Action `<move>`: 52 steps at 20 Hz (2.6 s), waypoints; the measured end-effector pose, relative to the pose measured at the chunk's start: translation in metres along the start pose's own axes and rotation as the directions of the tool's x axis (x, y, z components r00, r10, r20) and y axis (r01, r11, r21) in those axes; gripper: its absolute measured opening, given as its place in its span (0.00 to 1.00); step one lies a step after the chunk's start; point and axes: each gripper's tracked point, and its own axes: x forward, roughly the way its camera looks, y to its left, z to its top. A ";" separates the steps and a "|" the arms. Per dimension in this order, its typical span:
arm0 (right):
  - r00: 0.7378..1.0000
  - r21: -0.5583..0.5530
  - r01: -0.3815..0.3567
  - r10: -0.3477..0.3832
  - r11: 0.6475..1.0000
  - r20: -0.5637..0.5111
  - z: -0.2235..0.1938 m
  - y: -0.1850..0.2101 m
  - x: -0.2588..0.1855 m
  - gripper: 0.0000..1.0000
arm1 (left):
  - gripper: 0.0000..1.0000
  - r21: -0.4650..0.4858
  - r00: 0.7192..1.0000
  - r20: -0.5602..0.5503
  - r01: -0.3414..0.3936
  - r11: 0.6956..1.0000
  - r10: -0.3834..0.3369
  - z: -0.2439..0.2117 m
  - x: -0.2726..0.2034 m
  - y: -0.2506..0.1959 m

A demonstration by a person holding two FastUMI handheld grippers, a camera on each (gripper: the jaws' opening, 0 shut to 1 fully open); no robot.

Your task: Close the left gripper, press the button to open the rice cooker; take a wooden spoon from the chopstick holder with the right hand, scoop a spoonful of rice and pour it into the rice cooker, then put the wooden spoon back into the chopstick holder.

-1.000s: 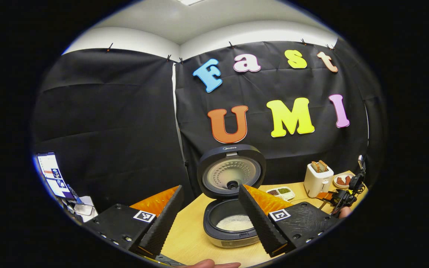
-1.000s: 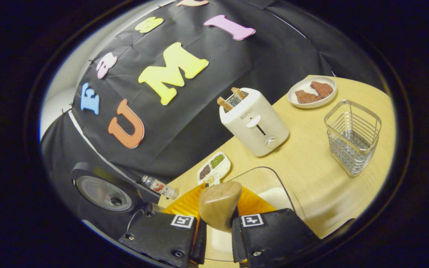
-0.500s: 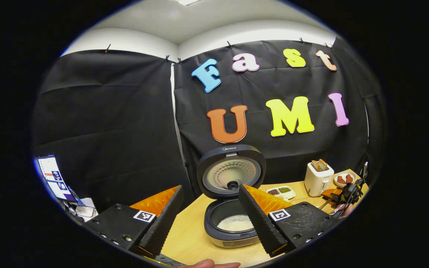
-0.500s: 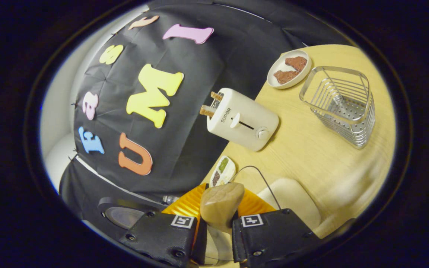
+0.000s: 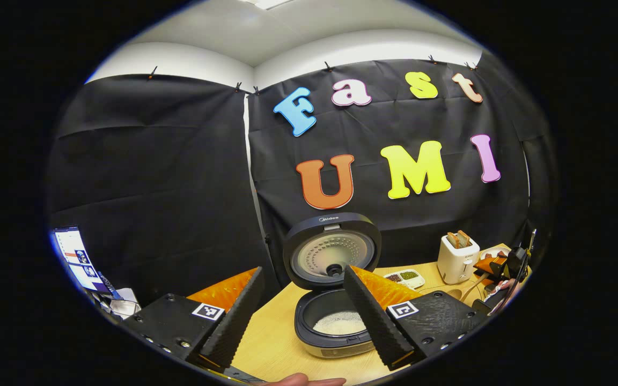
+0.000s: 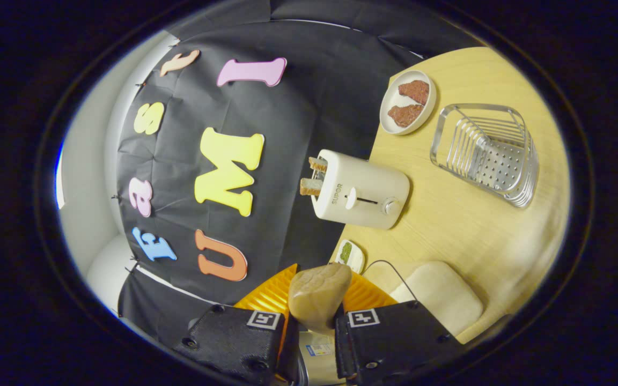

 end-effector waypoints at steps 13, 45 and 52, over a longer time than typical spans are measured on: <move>0.991 -0.080 -0.100 0.093 0.992 -0.093 -0.049 0.152 -0.001 0.32 | 0.95 -0.045 0.999 -0.012 -0.043 0.998 0.043 -0.013 -0.009 0.023; 0.953 -0.863 -0.277 0.005 0.423 -0.304 -0.304 0.168 0.041 0.33 | 0.95 -0.071 0.983 -0.066 -0.178 0.982 0.173 -0.043 -0.030 0.080; 0.954 -0.951 -0.298 -0.012 -0.080 -0.298 -0.346 0.175 0.030 0.33 | 0.95 -0.074 0.979 -0.064 -0.197 0.978 0.193 -0.044 -0.036 0.088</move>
